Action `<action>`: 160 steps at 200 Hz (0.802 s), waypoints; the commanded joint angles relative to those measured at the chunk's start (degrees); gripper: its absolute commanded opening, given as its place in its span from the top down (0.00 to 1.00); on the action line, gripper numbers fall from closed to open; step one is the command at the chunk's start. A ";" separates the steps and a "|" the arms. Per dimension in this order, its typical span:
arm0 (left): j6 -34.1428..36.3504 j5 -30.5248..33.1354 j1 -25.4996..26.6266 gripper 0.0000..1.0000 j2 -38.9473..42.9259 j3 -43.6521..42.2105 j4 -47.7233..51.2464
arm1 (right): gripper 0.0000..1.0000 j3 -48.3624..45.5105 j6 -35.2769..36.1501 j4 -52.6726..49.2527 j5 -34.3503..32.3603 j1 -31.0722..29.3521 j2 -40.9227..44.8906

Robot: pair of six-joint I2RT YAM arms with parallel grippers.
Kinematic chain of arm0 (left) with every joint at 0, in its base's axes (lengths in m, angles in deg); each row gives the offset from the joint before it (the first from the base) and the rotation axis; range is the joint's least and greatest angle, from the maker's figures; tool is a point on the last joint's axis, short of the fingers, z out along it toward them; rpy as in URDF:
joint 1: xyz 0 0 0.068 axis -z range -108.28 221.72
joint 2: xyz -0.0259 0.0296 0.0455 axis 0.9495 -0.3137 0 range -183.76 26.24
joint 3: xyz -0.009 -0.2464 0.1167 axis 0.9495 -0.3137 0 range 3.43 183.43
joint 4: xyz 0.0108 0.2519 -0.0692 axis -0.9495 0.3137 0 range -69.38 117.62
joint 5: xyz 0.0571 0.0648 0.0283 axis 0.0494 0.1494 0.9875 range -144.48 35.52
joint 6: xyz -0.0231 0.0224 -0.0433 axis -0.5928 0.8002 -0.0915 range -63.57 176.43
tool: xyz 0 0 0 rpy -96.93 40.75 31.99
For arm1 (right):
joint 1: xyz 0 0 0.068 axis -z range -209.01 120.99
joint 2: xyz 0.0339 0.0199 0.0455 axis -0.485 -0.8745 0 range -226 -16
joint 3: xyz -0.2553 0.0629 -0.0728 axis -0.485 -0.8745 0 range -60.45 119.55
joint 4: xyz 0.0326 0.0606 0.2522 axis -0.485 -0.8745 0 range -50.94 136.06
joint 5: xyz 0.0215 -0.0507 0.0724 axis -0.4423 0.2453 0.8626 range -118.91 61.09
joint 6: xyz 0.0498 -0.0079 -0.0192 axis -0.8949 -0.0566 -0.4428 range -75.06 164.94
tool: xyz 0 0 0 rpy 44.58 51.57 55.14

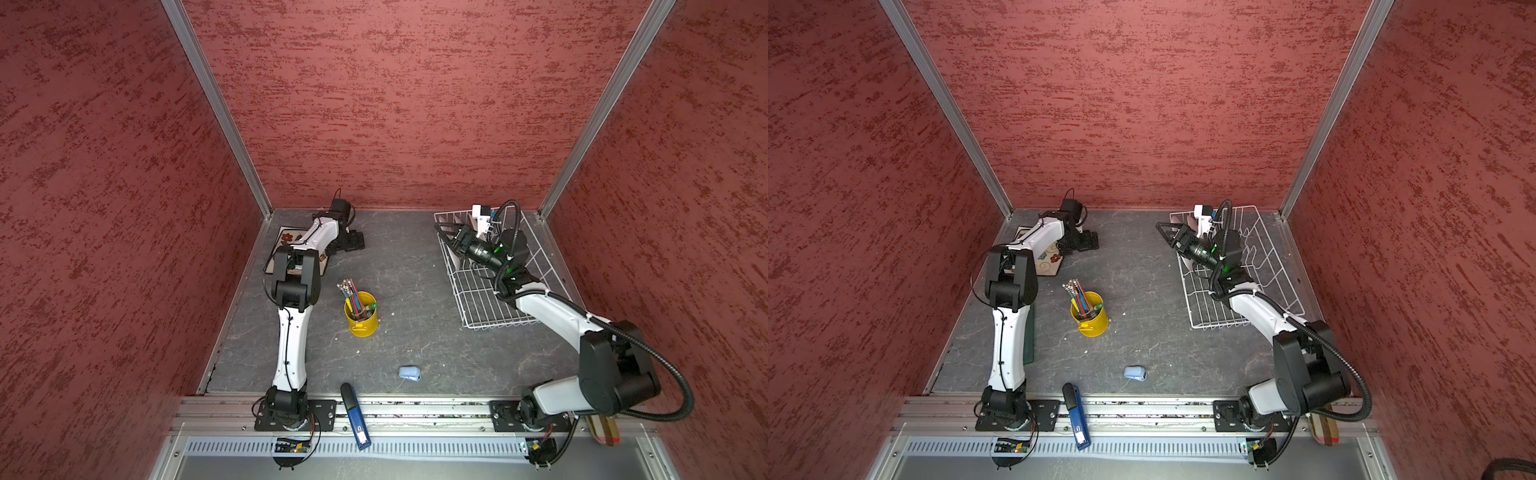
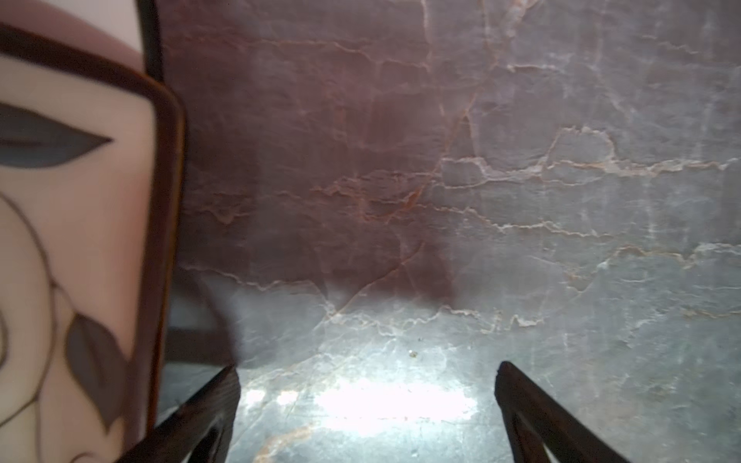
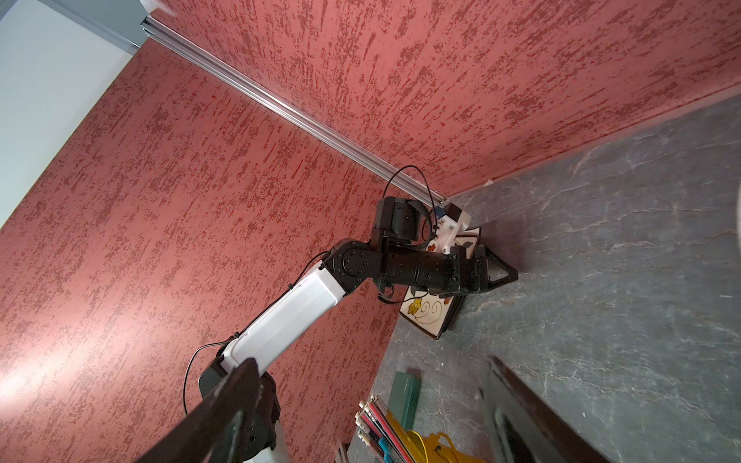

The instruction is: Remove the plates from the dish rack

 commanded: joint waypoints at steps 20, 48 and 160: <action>0.90 2.78 -1.15 0.01 -0.90 2.73 1.08 | 0.13 -0.78 0.32 1.26 -0.60 0.10 1.20; 0.79 1.74 -1.57 0.01 -0.92 2.98 1.28 | 0.13 -0.80 0.14 1.53 -0.57 0.09 1.11; 0.22 1.03 -1.22 0.01 1.55 4.10 0.93 | 0.13 -0.11 0.26 1.17 -0.23 0.24 0.74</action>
